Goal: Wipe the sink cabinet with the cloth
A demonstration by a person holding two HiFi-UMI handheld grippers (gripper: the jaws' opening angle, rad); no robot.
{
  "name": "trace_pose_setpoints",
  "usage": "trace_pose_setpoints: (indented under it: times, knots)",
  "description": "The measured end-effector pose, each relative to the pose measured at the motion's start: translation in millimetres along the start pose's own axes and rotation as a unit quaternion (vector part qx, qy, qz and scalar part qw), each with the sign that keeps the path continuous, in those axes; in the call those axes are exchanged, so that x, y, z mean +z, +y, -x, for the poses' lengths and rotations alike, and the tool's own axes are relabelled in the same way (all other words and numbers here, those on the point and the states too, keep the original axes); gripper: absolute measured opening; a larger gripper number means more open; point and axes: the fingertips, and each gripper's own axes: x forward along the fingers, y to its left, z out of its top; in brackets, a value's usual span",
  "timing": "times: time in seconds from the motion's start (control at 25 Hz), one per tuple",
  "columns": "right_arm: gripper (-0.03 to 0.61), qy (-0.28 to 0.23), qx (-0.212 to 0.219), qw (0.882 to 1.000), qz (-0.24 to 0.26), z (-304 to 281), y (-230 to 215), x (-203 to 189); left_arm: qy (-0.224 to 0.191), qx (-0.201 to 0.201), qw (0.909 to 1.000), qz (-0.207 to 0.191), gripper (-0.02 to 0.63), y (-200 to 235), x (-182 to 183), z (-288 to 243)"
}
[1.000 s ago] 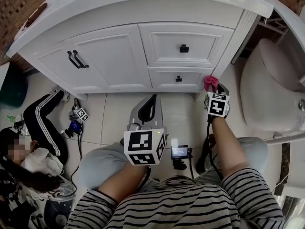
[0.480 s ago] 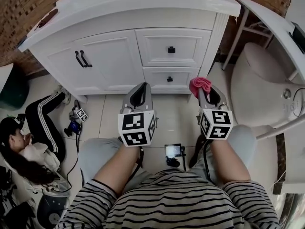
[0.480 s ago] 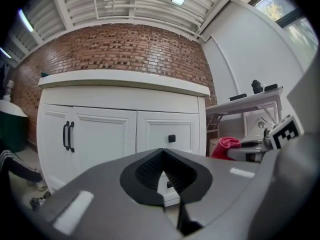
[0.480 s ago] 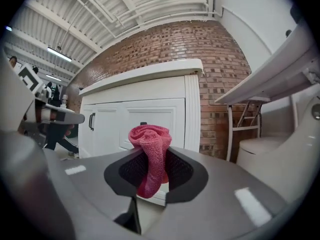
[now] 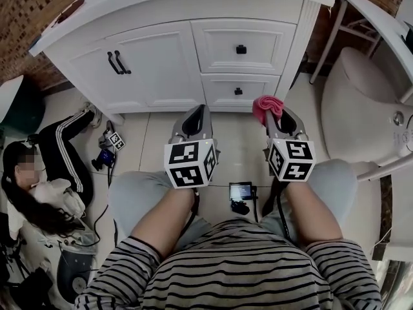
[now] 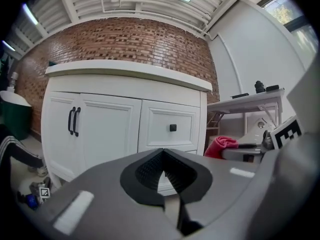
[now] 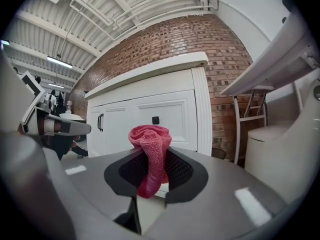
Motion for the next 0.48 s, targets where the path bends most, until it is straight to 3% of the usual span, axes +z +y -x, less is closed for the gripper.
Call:
trace_pose_setpoints:
  times: [0.48]
  knots:
    - [0.092, 0.007, 0.008, 1.000, 0.000, -3.6, 6.3, -3.0, 0.009, -0.004, 0.9999, 0.010, 0.000, 0.4, -4.6, -3.6]
